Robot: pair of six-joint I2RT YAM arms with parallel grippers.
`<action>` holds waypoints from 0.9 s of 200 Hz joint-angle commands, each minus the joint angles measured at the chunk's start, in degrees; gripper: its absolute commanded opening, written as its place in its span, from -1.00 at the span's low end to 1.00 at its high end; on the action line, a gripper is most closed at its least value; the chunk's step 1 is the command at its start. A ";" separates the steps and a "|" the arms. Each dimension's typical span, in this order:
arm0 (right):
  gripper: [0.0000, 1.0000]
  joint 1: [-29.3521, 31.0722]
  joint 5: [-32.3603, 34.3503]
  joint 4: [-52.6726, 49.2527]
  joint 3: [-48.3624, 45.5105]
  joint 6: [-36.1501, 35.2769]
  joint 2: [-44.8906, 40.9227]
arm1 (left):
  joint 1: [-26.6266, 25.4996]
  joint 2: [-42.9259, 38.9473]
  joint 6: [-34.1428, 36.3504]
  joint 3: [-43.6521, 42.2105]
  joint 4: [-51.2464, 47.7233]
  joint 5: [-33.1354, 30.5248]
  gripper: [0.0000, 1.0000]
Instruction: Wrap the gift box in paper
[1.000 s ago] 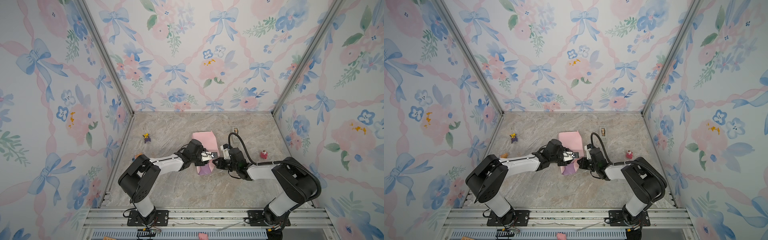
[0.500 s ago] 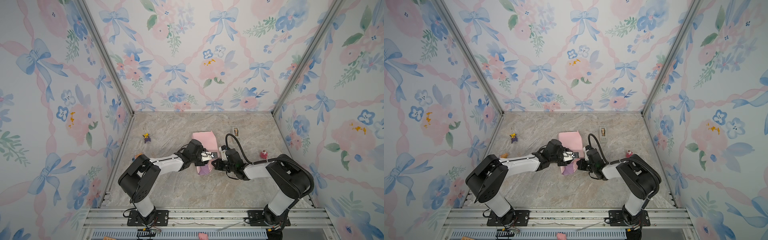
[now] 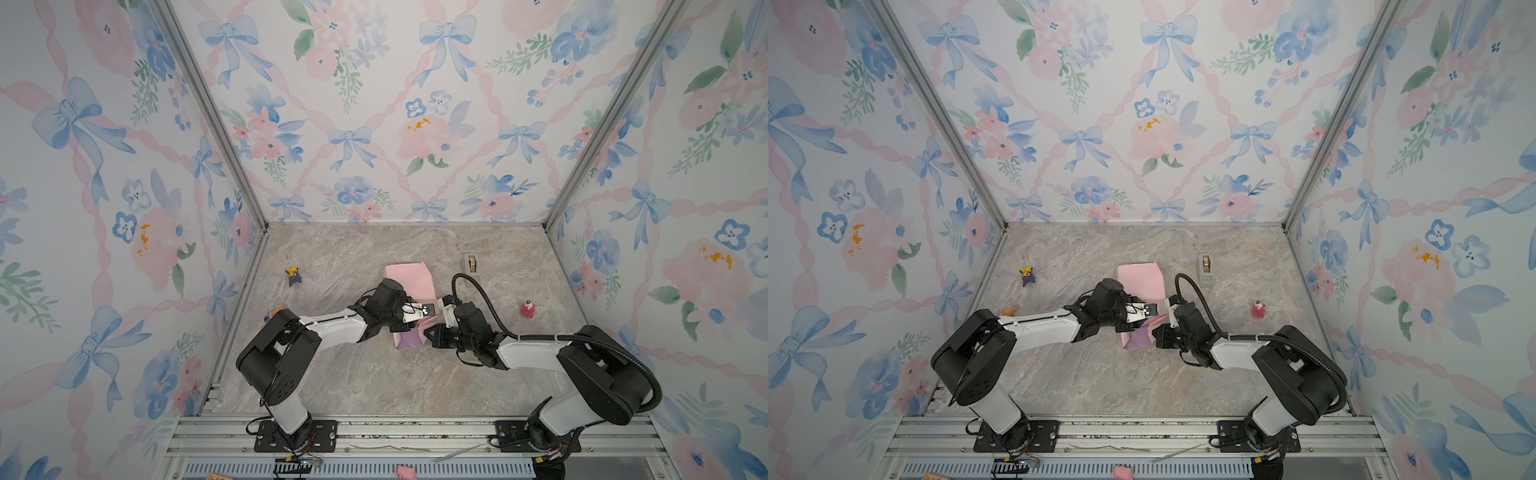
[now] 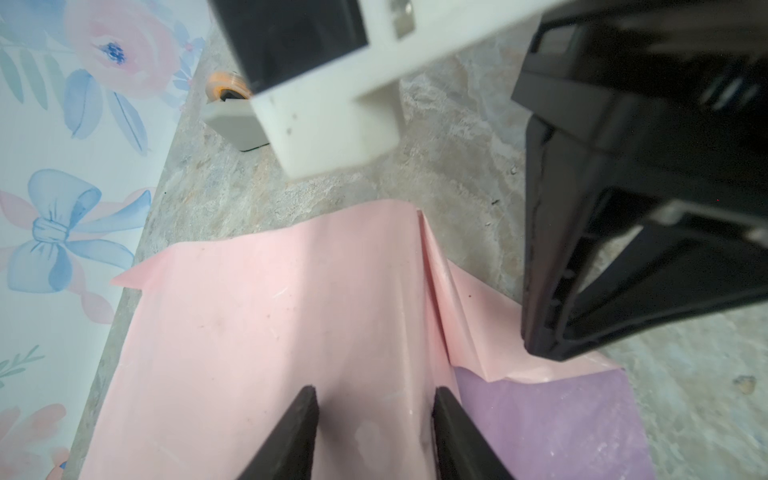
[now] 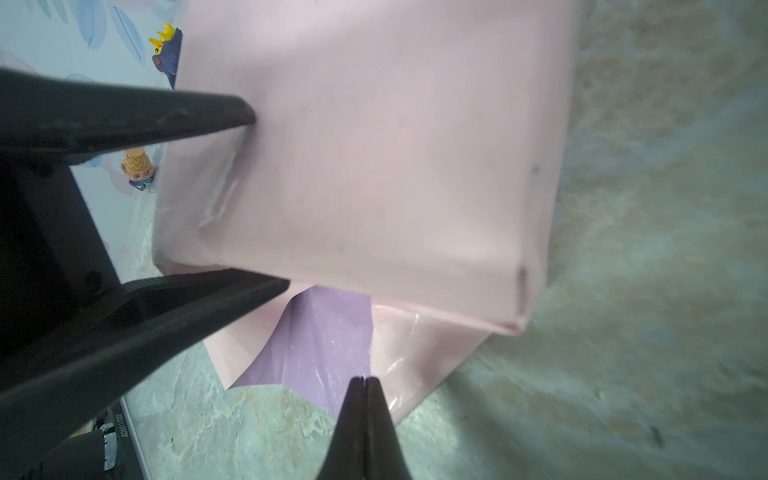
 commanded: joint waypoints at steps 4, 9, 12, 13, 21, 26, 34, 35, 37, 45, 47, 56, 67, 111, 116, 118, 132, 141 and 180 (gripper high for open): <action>-1.00 -0.40 0.94 3.56 2.59 1.77 3.17 | -0.12 -0.30 -0.97 -0.83 -0.30 1.32 -0.05; -1.00 -0.38 0.99 3.93 2.91 1.86 3.80 | -0.16 -0.37 -0.93 -0.83 -0.32 1.31 -0.05; -1.00 -0.38 1.07 4.17 3.05 1.87 4.18 | -0.12 -0.30 -0.98 -0.83 -0.22 1.27 -0.05; -1.00 -0.33 1.12 4.21 3.17 1.94 4.32 | -0.12 -0.30 -0.94 -0.83 -0.22 1.31 -0.05; -1.00 -0.38 1.30 4.89 3.51 2.20 5.15 | -0.12 -0.32 -0.95 -0.83 -0.21 1.28 -0.05; -1.00 -0.42 1.34 5.28 3.75 2.31 5.65 | -0.12 -0.35 -0.97 -0.83 -0.13 1.26 -0.05; -1.00 -0.38 1.43 5.55 4.20 2.41 5.86 | -0.14 -0.33 -0.96 -0.83 -0.21 1.33 -0.05; -1.00 -0.38 1.43 5.56 4.27 2.47 5.82 | -0.13 -0.36 -0.97 -0.83 -0.21 1.33 -0.05; -1.00 -0.38 1.47 5.50 4.35 2.49 5.79 | -0.12 -0.40 -0.98 -0.83 -0.21 1.34 -0.05; -1.00 -0.37 1.67 5.54 4.69 2.45 7.35 | -0.16 -0.45 -0.95 -0.82 -0.19 1.34 -0.05; -1.00 -0.39 1.73 5.52 4.80 2.47 7.49 | -0.13 -0.42 -0.98 -0.89 -0.21 1.34 -0.06; -1.00 -0.38 2.21 4.88 5.04 2.22 7.85 | -0.12 -0.54 -0.90 -0.90 -0.19 1.25 -0.05; -1.00 -0.46 3.03 3.39 5.36 1.90 8.25 | -0.12 -0.47 -0.92 -0.91 -0.21 1.17 -0.05; -1.00 -0.84 3.75 1.48 4.56 0.92 10.75 | -0.14 -0.38 -0.98 -0.74 -0.12 1.43 -0.05; -1.00 -0.85 3.63 1.73 4.36 1.09 10.86 | -0.12 -0.44 -0.98 -0.74 -0.12 1.43 -0.05; -1.00 -0.82 3.63 1.78 4.28 1.14 10.94 | -0.12 -0.39 -1.03 -0.74 -0.12 1.43 -0.05; -1.00 -0.82 3.22 2.73 3.66 1.20 10.81 | -0.13 -0.46 -1.07 -0.69 -0.12 1.50 -0.05; -1.00 -0.83 3.06 2.76 3.42 1.13 10.26 | -0.12 -0.51 -1.16 -0.65 -0.12 1.68 -0.05; -0.63 -0.84 2.04 -0.78 1.88 -1.32 0.00 | -0.12 -3.40 -5.40 0.41 0.92 2.48 0.19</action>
